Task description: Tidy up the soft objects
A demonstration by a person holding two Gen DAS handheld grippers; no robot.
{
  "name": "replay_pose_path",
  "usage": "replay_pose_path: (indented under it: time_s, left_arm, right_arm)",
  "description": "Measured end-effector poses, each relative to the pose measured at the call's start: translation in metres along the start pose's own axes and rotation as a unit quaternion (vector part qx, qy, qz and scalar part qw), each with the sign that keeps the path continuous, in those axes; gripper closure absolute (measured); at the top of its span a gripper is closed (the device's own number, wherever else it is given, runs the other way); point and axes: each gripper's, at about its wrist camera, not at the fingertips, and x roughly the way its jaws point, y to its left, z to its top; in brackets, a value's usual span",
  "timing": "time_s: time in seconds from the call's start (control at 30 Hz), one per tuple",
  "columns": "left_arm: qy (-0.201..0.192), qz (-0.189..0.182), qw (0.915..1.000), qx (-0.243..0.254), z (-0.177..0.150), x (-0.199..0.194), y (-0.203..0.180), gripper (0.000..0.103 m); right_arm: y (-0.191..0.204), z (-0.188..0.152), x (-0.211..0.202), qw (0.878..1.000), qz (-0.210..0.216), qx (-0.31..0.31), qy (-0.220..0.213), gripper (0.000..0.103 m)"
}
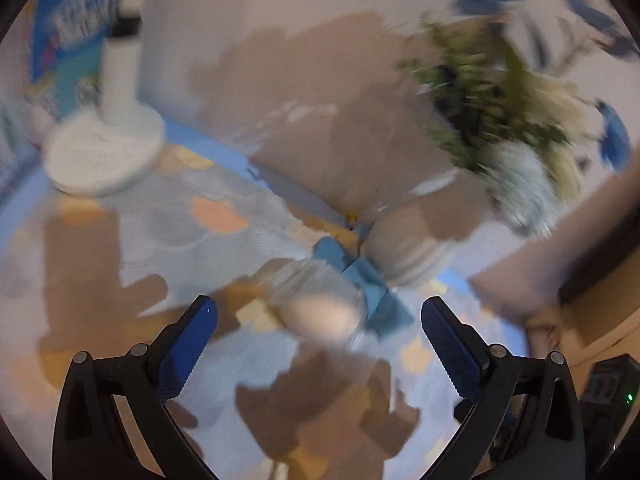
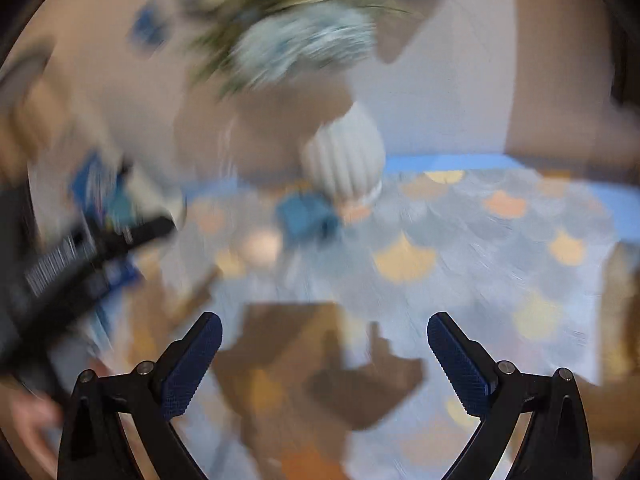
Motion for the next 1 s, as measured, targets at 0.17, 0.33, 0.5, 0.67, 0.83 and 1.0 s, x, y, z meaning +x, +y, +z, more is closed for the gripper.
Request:
replay_pose_path:
  time_s: [0.17, 0.33, 0.5, 0.67, 0.83, 1.0]
  left_arm:
    - [-0.033, -0.063, 0.9974, 0.006, -0.013, 0.032, 0.01, 0.002]
    - [-0.024, -0.05, 0.9981, 0.028, -0.012, 0.039, 0.014, 0.002]
    - [-0.003, -0.014, 0.9992, 0.038, -0.014, 0.055, 0.023, 0.002]
    - [0.003, -0.025, 0.9985, 0.048, -0.015, 0.057, 0.021, 0.002]
    - [0.025, -0.037, 0.9973, 0.059, -0.015, 0.057, 0.02, 0.002]
    - [0.037, -0.043, 0.9953, 0.078, -0.021, 0.057, 0.011, 0.002]
  right_arm:
    - [-0.017, 0.042, 0.057, 0.999, 0.015, 0.044, 0.018, 0.039]
    - [-0.034, 0.057, 0.098, 0.993, 0.054, 0.092, 0.041, 0.039]
    - [-0.038, 0.055, 0.124, 0.984, 0.118, 0.127, 0.05, 0.074]
    - [-0.034, 0.04, 0.112, 0.981, 0.138, 0.131, 0.047, 0.09]
    - [-0.03, 0.009, 0.094, 0.977, 0.148, 0.145, 0.058, 0.091]
    - [-0.026, -0.021, 0.069, 0.981, 0.124, 0.135, 0.064, 0.091]
